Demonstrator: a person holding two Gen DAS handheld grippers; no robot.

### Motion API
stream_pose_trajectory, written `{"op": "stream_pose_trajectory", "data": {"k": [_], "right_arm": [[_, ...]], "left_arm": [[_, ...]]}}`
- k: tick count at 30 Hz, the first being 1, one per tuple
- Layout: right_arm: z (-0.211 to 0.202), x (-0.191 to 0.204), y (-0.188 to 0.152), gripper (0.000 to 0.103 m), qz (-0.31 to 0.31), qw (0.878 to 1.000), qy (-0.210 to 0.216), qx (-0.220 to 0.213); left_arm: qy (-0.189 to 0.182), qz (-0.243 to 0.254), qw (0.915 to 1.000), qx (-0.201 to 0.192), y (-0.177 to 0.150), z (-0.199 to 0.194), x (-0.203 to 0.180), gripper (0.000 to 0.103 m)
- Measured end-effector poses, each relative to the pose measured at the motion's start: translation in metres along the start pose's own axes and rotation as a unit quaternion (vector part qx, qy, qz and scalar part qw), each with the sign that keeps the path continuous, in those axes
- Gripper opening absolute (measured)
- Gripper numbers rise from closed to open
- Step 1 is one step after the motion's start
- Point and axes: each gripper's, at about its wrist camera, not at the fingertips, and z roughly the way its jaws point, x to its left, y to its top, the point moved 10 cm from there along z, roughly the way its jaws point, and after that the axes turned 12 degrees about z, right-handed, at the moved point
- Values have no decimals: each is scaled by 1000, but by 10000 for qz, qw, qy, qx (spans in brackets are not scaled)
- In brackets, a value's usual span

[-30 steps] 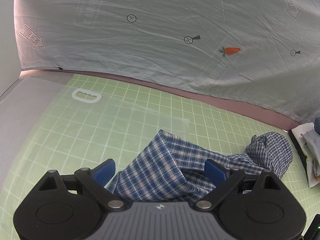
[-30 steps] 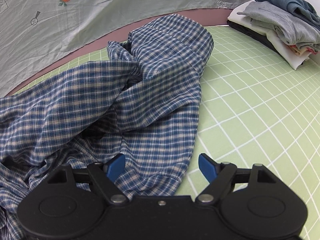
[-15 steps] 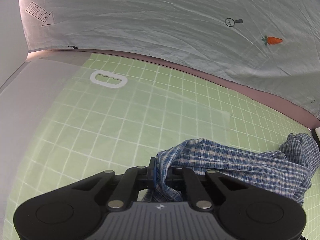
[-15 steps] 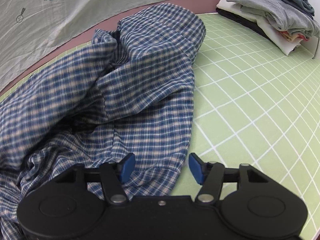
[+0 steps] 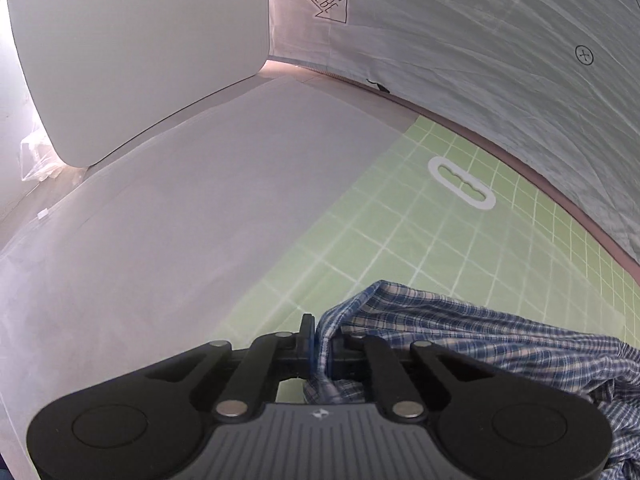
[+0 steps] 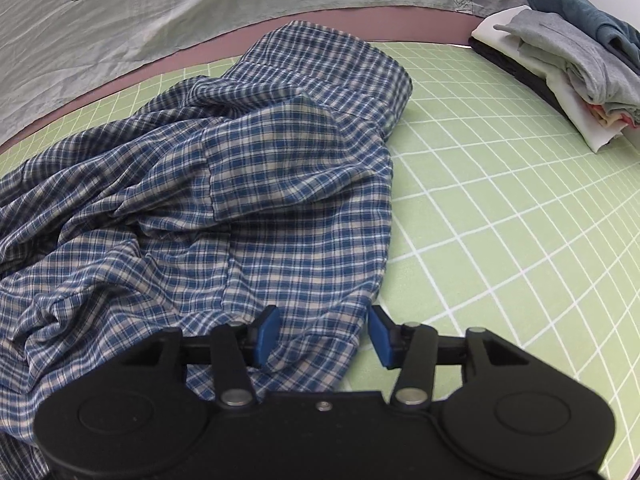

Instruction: Fold clothes

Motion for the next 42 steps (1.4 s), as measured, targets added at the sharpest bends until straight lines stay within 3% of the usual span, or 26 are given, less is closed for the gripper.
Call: {"op": "stream_pose_trajectory", "data": {"k": [6,8,10,11,20,27,30,33,34,37,40,42], "right_arm": [[-3,1,-6,53,76,9997,184,118],[-6,6,-9,42,90,9993,347,90],[-7,14,-9,13,-108,9987,490,-25],[-7,17,-8,9,-242,9984,505,-69],[1,-24,16,4,-1102,9930,277,-326],[24,-75,115,4,-1828,9733,-619,-1244],[19,-83,148,8,-1594,9712,-752,-1604],[10,-77,150,36,-1252,9762,-577,-1677],[8,-74,140,46,-1164,9788,-485,-1616],[2,-64,110,53,-875,9859,-224,-1406],[-1,-64,65,58,-320,9960,-87,-835],[-6,-58,35,63,-211,9982,106,-544]], "left_arm": [[-40,102,9999,84,-26,-7,-8,9],[-35,111,9998,171,-32,-8,-11,6],[0,200,9997,154,-37,-12,-15,6],[23,237,9996,142,-39,-14,-16,6],[189,369,9990,182,-59,-24,-12,5],[245,212,9991,275,-73,-26,-19,5],[287,285,9985,380,-78,-25,-29,9],[341,395,9976,450,-82,-25,-38,13],[302,376,9978,453,-83,-26,-41,20],[153,273,9986,436,-85,-31,-50,38],[80,329,9986,404,-88,-38,-56,53],[35,407,9984,382,-93,-42,-61,57]]}}
